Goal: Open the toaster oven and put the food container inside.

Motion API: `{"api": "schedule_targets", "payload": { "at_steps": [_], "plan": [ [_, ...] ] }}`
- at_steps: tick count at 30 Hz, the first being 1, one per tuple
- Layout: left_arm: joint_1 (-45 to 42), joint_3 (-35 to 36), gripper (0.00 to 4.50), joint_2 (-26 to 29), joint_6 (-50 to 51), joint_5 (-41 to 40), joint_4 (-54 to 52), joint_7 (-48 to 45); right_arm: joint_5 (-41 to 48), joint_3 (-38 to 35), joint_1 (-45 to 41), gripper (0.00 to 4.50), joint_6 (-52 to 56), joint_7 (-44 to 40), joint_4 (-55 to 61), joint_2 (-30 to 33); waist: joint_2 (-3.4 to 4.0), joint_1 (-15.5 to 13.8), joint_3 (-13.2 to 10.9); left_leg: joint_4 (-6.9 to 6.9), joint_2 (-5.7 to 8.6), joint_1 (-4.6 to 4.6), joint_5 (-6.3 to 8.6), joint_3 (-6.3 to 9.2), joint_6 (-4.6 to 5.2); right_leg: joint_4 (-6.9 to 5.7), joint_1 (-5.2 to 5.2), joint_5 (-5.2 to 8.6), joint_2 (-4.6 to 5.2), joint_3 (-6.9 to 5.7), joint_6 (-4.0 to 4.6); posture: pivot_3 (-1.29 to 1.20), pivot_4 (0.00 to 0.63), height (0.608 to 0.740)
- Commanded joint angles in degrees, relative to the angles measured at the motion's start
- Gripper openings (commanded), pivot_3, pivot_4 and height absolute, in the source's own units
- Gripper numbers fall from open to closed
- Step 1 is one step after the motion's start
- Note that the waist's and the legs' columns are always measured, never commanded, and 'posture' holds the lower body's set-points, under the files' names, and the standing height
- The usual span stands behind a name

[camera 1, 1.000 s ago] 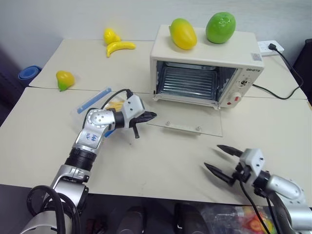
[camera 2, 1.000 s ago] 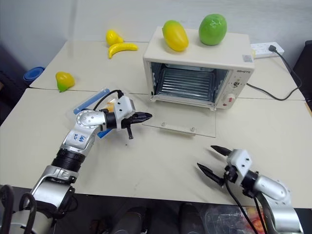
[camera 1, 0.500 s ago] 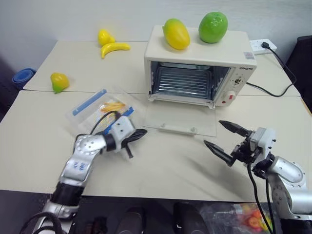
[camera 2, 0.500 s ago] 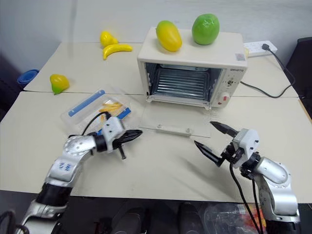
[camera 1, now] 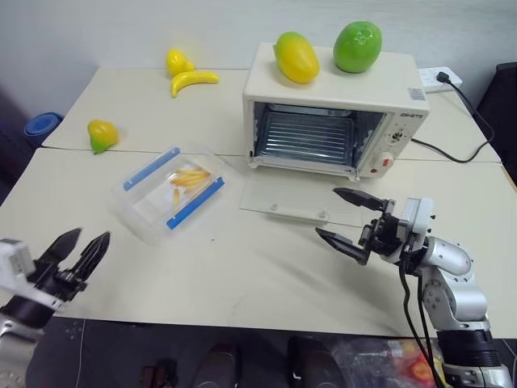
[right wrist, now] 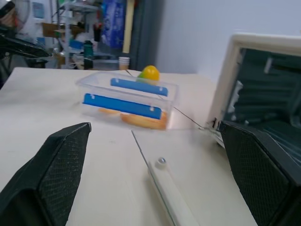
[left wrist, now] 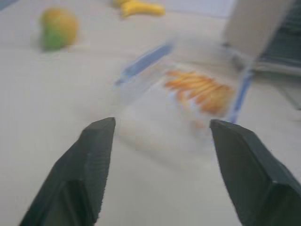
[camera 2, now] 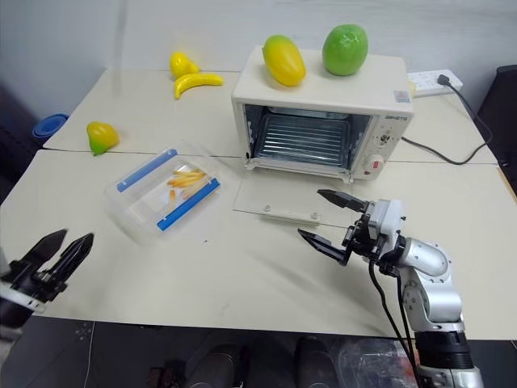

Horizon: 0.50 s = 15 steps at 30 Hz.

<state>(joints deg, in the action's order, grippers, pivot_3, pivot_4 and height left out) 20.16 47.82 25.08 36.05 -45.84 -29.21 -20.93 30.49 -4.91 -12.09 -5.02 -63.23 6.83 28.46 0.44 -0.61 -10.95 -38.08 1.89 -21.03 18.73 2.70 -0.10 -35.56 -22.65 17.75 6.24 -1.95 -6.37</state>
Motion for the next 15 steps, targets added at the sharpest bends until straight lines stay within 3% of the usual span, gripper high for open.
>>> {"api": "schedule_targets", "payload": {
  "at_steps": [1,6,11,15],
  "plan": [
    [-2.03,1.93,4.47,1.23,4.94,-4.09,-1.08,8.08,-0.5,1.07,0.5,4.5,-1.19,-0.32,3.34,-0.24,-0.07,-0.46,0.04,0.0,0.0,-0.01,0.01,0.0,0.01,0.01,0.0,0.0,0.0,0.0,0.0,0.0,0.15,0.74],
    [-16.54,-0.11,4.47,5.21,16.82,-14.59,1.31,25.32,-0.31,1.12,0.5,4.5,-0.4,0.93,5.38,0.55,-0.2,-1.05,0.11,-0.03,0.08,-0.04,0.01,0.11,-0.02,-0.02,0.0,0.0,0.06,-0.05,0.0,0.0,0.15,0.74],
    [-27.7,-3.96,4.47,8.85,31.3,-26.57,9.09,42.81,-0.72,0.68,0.89,4.5,0.12,2.22,6.57,1.41,-0.31,0.18,0.19,0.01,0.19,0.03,0.02,0.14,-0.06,-0.3,-0.07,-0.01,0.01,0.05,-0.02,0.0,0.15,0.74],
    [-33.93,-7.9,4.47,11.28,36.79,-25.87,15.5,49.11,-0.89,0.65,2.18,4.5,0.49,3.71,8.32,1.6,-0.36,0.78,0.21,0.06,0.22,0.01,0.06,0.24,-0.13,-0.42,-0.35,-0.01,-0.41,0.47,-0.02,0.0,0.15,0.74]
  ]
}}
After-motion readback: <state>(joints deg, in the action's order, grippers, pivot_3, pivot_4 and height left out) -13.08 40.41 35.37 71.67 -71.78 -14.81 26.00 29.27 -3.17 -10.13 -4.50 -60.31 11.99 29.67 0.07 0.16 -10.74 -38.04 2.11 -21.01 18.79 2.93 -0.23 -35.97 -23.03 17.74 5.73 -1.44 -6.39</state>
